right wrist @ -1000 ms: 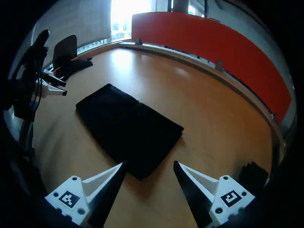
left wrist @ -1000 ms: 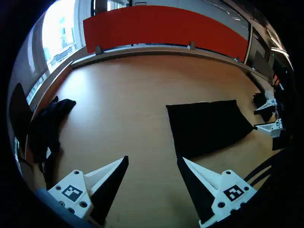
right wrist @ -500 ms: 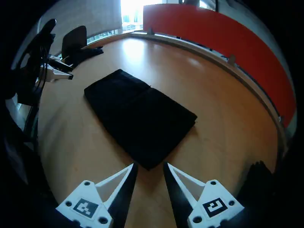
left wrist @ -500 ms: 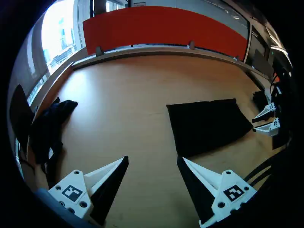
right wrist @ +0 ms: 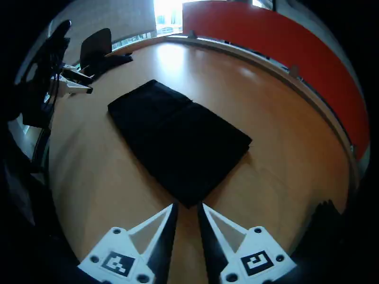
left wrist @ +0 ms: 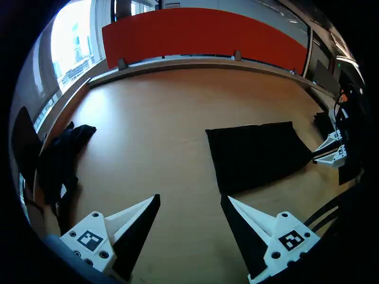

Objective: Fold towel

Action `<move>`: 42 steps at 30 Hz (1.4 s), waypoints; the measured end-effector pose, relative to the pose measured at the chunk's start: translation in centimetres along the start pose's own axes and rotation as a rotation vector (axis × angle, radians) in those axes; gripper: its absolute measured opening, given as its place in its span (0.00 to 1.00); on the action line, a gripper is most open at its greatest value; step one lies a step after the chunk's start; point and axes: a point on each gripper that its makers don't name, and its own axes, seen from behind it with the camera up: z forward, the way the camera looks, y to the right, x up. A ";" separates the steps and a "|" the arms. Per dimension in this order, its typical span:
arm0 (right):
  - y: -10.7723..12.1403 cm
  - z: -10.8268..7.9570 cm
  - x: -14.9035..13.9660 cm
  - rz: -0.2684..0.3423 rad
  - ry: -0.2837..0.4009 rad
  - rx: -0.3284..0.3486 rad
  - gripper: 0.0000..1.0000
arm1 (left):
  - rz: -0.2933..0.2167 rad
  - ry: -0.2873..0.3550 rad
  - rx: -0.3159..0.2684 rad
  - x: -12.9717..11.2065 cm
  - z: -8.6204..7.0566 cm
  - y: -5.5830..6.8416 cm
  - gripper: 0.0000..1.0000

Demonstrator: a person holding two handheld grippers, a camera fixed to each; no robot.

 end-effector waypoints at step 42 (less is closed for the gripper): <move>3.1 -6.9 8.9 -0.069 0.176 -0.116 0.19 | -0.015 0.021 0.018 1.0 -0.2 -0.8 0.95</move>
